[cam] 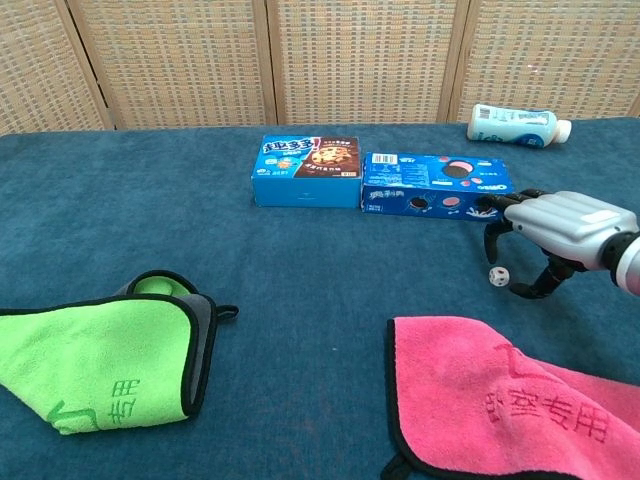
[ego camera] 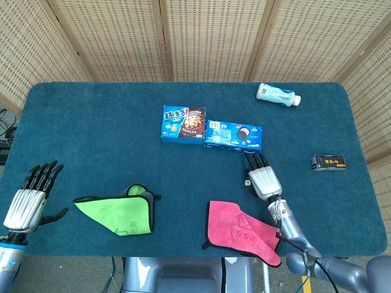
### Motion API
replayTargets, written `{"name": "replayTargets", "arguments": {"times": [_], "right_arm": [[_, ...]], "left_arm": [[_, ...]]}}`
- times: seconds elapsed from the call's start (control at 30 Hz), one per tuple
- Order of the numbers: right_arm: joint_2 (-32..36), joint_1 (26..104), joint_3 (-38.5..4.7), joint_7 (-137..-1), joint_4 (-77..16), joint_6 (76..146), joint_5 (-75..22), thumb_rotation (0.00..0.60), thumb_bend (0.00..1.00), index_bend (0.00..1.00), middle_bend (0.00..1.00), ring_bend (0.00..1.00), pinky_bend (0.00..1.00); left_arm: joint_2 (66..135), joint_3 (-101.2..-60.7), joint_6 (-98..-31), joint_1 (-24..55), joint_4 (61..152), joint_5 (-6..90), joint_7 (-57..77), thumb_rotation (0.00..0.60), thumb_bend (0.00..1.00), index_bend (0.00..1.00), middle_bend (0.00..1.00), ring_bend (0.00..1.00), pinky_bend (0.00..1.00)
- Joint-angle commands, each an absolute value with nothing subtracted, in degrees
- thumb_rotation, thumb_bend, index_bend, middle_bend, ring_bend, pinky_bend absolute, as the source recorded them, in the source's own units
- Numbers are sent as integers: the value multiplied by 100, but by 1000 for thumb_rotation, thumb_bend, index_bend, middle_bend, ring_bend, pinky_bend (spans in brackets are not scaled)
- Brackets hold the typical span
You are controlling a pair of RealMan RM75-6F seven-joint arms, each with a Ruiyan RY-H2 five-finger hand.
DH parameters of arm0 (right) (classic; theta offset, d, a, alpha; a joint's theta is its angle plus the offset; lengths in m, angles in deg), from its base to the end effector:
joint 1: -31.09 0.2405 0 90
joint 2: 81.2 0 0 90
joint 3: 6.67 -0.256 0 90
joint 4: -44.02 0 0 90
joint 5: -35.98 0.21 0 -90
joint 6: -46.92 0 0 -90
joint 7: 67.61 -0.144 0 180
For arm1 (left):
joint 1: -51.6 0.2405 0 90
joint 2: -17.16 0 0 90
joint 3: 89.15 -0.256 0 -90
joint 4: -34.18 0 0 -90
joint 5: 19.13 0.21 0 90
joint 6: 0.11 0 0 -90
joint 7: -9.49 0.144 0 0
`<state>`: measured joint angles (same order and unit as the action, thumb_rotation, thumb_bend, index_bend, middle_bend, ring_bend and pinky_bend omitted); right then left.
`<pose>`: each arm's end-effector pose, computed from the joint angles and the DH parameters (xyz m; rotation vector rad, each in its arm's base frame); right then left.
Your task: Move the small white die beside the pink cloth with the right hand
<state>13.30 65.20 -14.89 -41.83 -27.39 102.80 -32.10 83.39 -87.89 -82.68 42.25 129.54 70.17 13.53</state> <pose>-0.2245 -0.3294 -0.0323 1.8231 -0.8136 0.6829 -0.2788 0.1956 0.1302 -1.5244 -0.8913 -0.9658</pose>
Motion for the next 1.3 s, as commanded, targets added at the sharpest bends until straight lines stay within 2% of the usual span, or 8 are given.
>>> {"name": "replayTargets", "arguments": {"times": [0.03,1.3], "right_arm": [[1361,6530,-1485,-4187,-2735,10290,-3206,600,350,414,0,0,0],[1503,6635,-1455,-4151,-2538,10272,-3108,600,363,495,0,0,0]], "left_arm": [[8330,-8784,-8284,4229,12964,7016,1344,600,202,0,0,0,0],[8315,-8782,-8297,4221,12958,7016,1286,600,201,0,0,0,0]]}}
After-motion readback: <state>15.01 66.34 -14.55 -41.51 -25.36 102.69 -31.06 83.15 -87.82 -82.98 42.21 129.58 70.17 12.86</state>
